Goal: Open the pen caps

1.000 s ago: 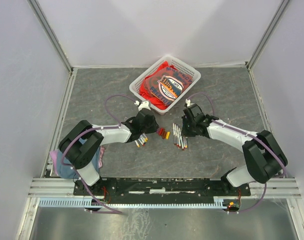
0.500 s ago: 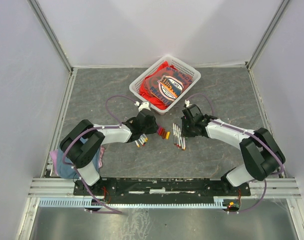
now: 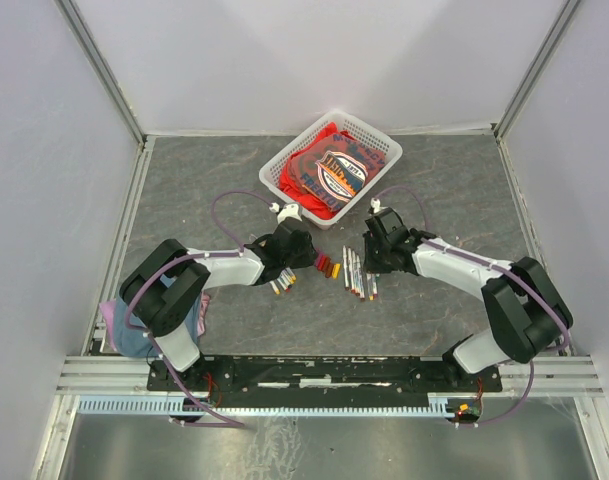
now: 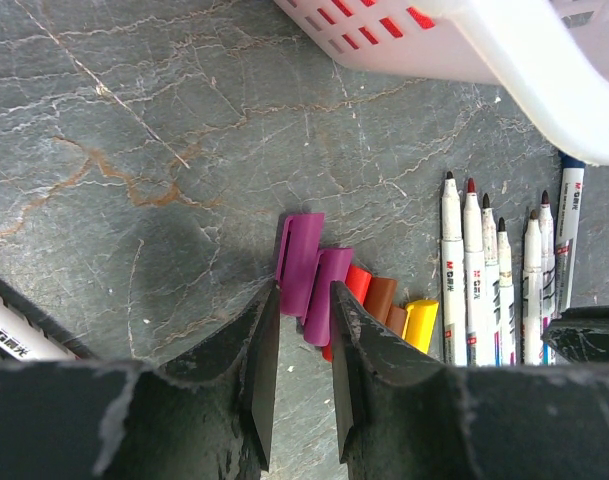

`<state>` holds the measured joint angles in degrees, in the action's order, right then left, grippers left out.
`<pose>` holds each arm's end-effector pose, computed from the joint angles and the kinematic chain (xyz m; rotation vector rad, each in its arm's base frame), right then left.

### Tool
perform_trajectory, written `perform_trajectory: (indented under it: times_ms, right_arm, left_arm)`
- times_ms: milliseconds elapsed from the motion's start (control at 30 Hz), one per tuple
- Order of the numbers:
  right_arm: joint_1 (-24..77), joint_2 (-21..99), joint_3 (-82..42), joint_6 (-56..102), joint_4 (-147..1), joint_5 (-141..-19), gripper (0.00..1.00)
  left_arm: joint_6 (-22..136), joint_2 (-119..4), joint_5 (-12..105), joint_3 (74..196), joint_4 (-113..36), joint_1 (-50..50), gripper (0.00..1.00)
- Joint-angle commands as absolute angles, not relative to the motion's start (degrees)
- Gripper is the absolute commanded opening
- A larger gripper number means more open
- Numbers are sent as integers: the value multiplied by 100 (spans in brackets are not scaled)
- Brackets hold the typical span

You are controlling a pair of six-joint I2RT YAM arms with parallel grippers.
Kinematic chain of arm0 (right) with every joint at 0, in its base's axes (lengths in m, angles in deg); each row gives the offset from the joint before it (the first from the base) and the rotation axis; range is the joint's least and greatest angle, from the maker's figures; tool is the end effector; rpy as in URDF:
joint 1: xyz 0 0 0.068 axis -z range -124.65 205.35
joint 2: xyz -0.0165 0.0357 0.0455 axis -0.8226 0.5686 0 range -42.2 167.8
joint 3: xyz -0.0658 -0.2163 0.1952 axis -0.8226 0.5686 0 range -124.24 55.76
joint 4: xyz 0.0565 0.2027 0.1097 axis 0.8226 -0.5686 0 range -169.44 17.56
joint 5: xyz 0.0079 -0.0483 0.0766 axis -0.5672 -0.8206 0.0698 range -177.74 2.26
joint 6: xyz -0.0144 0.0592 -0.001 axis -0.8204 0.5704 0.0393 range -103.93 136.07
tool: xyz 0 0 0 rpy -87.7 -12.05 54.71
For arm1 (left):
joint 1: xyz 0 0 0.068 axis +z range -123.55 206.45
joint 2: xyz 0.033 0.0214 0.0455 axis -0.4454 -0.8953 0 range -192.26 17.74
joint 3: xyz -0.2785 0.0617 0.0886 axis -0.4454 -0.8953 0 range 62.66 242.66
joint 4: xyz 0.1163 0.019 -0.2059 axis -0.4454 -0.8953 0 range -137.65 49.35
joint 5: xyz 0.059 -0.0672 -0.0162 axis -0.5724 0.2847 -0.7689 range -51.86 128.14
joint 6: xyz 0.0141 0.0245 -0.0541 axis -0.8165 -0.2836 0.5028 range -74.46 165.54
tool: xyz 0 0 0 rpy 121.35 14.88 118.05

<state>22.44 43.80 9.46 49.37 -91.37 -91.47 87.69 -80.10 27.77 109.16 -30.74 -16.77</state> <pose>0.2273 0.1433 0.2078 0.0332 2.6287 0.3316 0.2479 -0.2217 0.1892 -0.0742 2.3443 -0.5607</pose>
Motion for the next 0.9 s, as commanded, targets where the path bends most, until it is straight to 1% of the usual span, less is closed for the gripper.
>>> perform_trajectory:
  times_ms: [0,400,867]
  right_arm:
    - [2222,3958,711,4957,-9174,-9561,26]
    - [2288,4101,553,4955,-9573,-10494,27]
    - [2482,4757,317,4927,-9413,-10484,28]
  left_arm:
    - [8623,-7946,2736,11003,-2914,-1711,33]
    - [8597,-7796,2716,10977,-2914,-1708,33]
    - [8563,-7767,2738,11003,-2914,-1714,34]
